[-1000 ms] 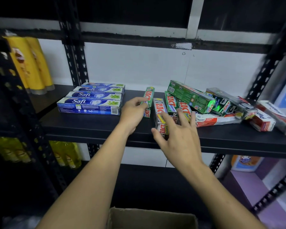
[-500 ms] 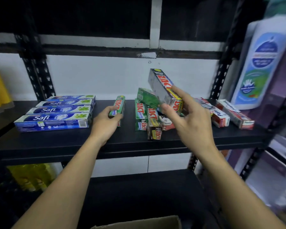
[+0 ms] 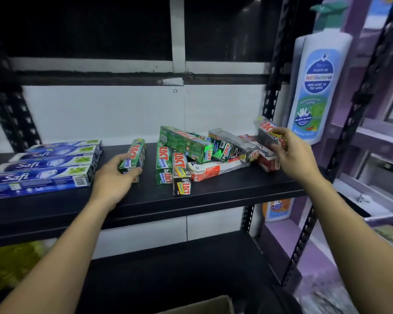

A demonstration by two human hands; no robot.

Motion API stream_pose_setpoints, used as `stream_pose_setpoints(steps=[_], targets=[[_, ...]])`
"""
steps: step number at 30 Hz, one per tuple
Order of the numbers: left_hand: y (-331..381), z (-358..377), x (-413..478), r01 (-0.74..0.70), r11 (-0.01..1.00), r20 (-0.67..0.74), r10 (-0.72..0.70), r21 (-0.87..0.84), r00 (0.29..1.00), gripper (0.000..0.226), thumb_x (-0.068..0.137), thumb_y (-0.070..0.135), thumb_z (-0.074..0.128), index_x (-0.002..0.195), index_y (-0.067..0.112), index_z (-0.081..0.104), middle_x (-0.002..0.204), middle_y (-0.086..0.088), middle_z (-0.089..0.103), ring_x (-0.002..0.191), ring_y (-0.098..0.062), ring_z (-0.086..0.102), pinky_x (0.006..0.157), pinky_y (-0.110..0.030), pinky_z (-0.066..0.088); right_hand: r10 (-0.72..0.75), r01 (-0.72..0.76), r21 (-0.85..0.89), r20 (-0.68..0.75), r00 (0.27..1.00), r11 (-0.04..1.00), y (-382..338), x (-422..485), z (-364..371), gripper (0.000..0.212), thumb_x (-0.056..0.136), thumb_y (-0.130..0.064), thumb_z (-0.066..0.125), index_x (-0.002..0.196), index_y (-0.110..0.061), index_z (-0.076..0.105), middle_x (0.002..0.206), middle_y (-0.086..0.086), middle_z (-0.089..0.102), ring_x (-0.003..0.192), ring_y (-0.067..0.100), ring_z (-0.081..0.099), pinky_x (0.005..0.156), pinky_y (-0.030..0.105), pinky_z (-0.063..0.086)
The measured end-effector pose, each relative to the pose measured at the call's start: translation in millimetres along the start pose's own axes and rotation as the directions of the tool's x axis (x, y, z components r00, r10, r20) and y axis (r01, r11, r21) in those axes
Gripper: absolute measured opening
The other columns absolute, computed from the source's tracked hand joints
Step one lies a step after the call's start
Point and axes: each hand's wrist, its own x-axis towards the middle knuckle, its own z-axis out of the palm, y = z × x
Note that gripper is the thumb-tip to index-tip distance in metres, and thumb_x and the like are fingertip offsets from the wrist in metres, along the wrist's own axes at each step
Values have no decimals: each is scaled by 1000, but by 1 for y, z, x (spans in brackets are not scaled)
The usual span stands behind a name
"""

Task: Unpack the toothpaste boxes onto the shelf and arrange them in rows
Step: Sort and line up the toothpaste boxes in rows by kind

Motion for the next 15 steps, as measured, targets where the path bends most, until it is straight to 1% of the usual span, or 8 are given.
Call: stream_pose_setpoints(steps=[2,4,6,7,8,10,12,15], targets=[[1,0,-2,2,1000,-11,-2,-8,1000,44,83,34,75,126,34,61,123,2,65,102,-17,63,89,-32,49,54,-48,-53,124,991,997,13,6,1,36,96,-22,58,132,-19,51,115,12,64,108,36,58,80,36,42],[2,0,-2,-7,1000,-24,7,10,1000,44,83,32,75,126,31,62,124,2,64,108,-19,62,95,-34,49,146,-139,-46,238,960,989,26,8,1,35,97,-30,56,131,-23,51,111,11,65,106,35,59,79,33,40],[2,0,-2,-40,998,-43,42,49,998,44,83,30,75,126,27,64,132,1,57,120,-19,55,104,-37,44,218,-209,-62,265,939,976,34,7,2,38,98,-42,51,133,-27,51,122,10,64,114,34,56,90,39,43],[3,0,-2,-51,996,-51,55,68,997,45,83,29,75,126,25,64,134,0,53,123,-19,52,107,-36,41,231,-204,-127,246,941,971,37,6,5,42,98,-46,47,137,-29,49,133,9,59,123,36,51,101,44,39],[4,0,-2,-54,995,-58,59,84,997,44,83,29,75,126,24,65,135,-1,50,125,-19,50,108,-34,38,223,-177,-211,215,951,961,38,4,9,45,99,-49,45,141,-32,45,144,7,50,133,36,42,109,49,29],[6,0,-3,-48,993,-65,55,109,996,44,83,29,75,126,24,66,134,-3,47,125,-20,48,106,-31,35,129,-85,-284,141,982,955,25,-3,16,48,99,-48,43,145,-34,41,155,4,35,142,36,27,113,52,17],[9,-1,-6,-52,990,-73,61,130,995,44,82,29,75,125,24,66,131,-4,49,123,-21,50,104,-29,35,-4,25,-224,96,995,974,-5,-14,22,46,98,-46,45,142,-32,45,155,5,35,142,34,26,113,52,18],[12,-4,-11,-55,993,-72,63,108,995,44,79,31,77,122,25,68,122,-2,53,115,-20,55,102,-32,42,-210,218,-91,91,973,972,-59,-32,34,46,95,-47,44,137,-29,51,154,3,39,142,31,29,112,51,23]])
